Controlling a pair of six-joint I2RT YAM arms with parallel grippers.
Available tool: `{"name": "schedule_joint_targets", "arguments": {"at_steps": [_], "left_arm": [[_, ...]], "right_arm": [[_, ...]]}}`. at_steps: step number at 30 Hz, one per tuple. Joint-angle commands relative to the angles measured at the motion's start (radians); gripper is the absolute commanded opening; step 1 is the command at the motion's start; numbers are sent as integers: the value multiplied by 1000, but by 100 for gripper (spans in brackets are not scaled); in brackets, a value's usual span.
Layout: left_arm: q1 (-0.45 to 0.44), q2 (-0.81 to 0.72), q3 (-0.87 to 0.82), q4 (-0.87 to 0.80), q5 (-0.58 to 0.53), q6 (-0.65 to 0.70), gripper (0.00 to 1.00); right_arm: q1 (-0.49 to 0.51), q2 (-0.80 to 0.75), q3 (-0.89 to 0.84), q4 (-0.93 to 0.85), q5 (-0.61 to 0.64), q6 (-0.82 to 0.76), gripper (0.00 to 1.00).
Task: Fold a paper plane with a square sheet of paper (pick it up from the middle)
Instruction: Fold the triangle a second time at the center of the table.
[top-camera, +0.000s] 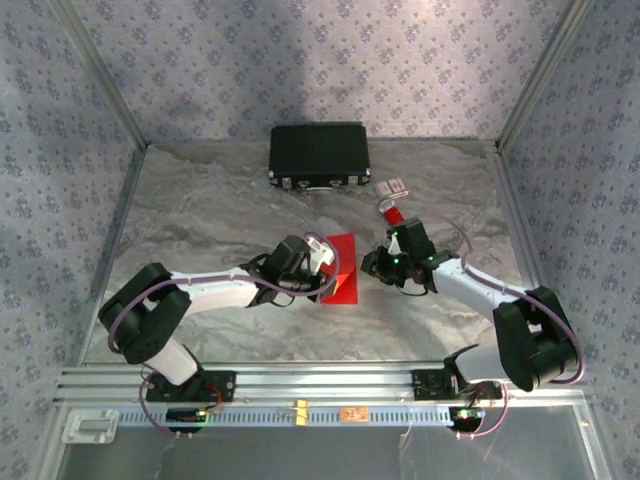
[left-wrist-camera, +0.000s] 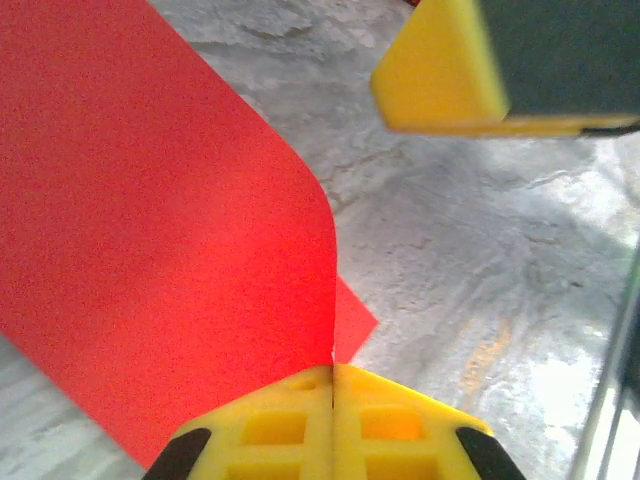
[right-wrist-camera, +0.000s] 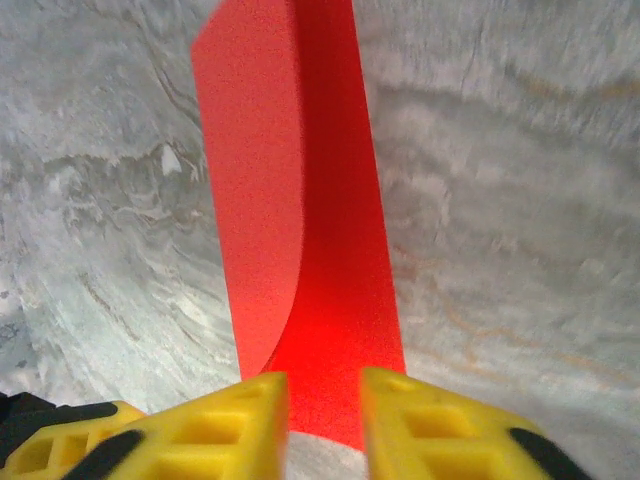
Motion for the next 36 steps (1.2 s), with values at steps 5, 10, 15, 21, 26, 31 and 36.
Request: {"name": "schedule_joint_targets", "arguments": {"at_steps": [5, 10, 15, 21, 26, 31, 36], "left_arm": [[6, 4, -11, 50, 78, -48, 3], [9, 4, -2, 34, 56, -38, 7], [16, 0, 12, 8, 26, -15, 12], [24, 12, 29, 7, 27, 1, 13], [28, 23, 32, 17, 31, 2, 12], [31, 25, 29, 35, 33, -5, 12], [35, 24, 27, 47, 39, -8, 13]], "right_arm": [[79, 82, -28, 166, -72, 74, 17], [101, 123, -1, 199, -87, 85, 15], [98, 131, 1, 187, -82, 84, 15], [96, 131, -3, 184, -82, 83, 15], [97, 133, -7, 183, -81, 82, 15], [94, 132, -10, 179, -81, 80, 15], [92, 135, -13, 180, -75, 82, 15]]}}
